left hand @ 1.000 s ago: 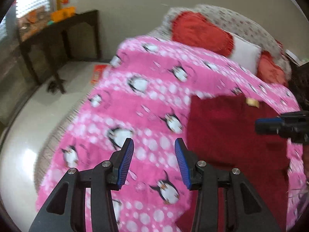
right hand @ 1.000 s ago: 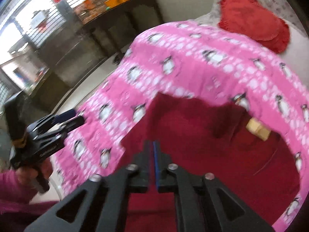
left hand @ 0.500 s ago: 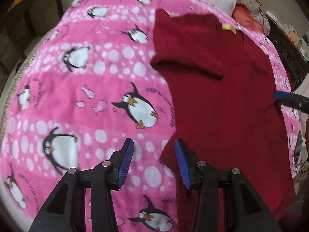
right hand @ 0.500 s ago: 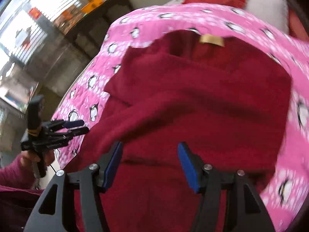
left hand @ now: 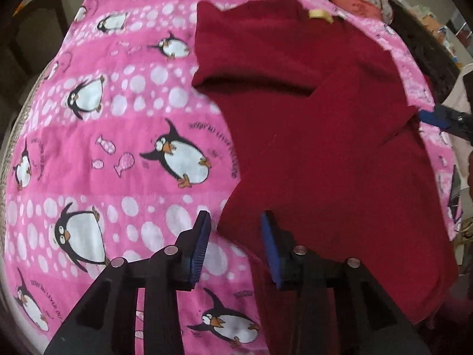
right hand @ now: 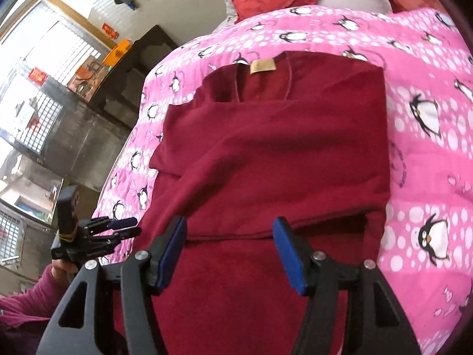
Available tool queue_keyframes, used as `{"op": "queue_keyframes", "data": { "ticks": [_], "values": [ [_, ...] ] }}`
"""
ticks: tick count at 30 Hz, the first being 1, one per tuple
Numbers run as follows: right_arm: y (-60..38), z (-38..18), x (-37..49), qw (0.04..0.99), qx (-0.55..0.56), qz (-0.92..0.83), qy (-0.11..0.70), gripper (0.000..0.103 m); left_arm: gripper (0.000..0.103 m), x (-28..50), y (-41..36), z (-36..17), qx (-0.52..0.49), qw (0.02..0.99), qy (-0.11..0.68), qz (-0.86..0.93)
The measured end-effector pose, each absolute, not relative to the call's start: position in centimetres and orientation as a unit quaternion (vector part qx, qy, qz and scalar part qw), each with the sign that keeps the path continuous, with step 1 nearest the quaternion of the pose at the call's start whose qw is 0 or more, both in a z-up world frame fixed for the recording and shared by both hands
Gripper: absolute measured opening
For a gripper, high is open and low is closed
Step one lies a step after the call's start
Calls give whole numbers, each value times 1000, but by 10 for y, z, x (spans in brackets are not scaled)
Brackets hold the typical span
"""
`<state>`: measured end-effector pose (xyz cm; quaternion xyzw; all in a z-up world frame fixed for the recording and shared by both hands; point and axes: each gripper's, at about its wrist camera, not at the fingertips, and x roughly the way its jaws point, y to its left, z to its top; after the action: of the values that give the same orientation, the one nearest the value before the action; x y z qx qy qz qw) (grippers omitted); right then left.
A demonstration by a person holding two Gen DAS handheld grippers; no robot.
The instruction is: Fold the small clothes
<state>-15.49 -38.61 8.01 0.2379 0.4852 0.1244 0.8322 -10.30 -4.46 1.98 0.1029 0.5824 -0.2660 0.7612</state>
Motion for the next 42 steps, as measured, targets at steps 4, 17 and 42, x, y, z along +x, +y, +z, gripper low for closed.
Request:
{"op": "queue_keyframes", "data": {
  "ticks": [4,17,42],
  "values": [
    [-387,80,-158,833,240,124,482,64,21,-102,-47,19,91,763,582,-265],
    [-467,91,-153,877,236,-91,408,73,0,-66,-85,127,103,826,457,-312],
    [-518,86,-143,874,269,-119,388,63,0,40,-126,60,99,829,503,-223]
  ]
}}
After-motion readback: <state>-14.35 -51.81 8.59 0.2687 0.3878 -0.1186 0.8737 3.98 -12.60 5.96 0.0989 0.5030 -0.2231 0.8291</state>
